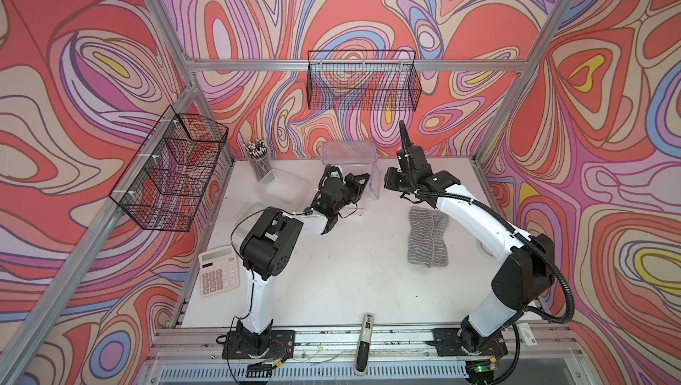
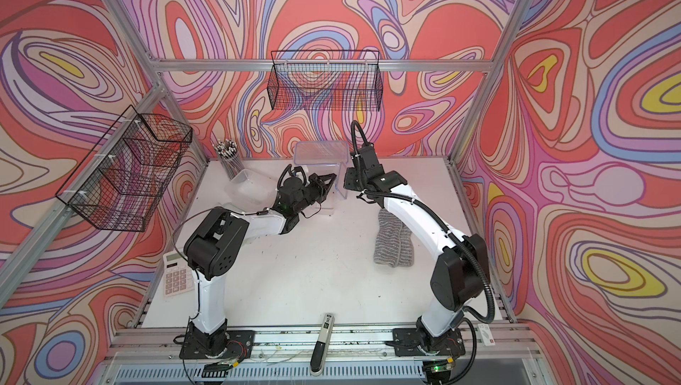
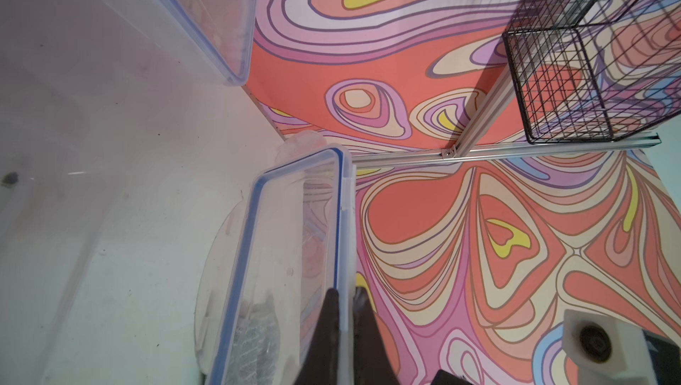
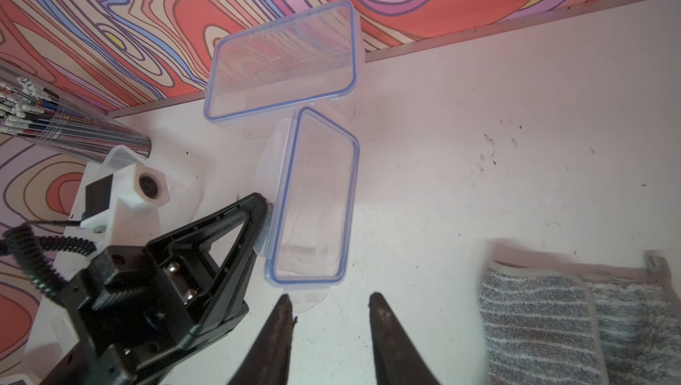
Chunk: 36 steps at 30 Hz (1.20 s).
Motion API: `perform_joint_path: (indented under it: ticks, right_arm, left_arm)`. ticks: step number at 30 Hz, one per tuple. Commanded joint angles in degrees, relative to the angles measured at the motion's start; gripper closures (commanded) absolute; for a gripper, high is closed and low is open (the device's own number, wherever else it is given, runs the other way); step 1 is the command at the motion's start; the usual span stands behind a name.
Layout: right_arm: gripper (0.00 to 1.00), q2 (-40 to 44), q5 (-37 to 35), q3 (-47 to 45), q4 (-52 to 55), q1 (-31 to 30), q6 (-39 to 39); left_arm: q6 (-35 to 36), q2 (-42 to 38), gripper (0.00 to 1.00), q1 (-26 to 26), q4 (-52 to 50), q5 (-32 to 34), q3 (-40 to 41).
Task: Wipe the insides of the lunch boxes
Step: Open the lid of the lunch box, then place the lid at the center of the board.
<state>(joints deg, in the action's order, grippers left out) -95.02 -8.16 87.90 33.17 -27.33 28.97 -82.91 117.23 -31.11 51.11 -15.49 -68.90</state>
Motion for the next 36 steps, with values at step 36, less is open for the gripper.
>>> perform_joint_path:
  ticks: [36]
  right_arm:
    - [0.63,7.76,7.11,-10.64,-7.72,0.26,3.85]
  left_arm:
    - [44.47,-38.44,1.0,-0.62,-112.51,36.68,-3.23]
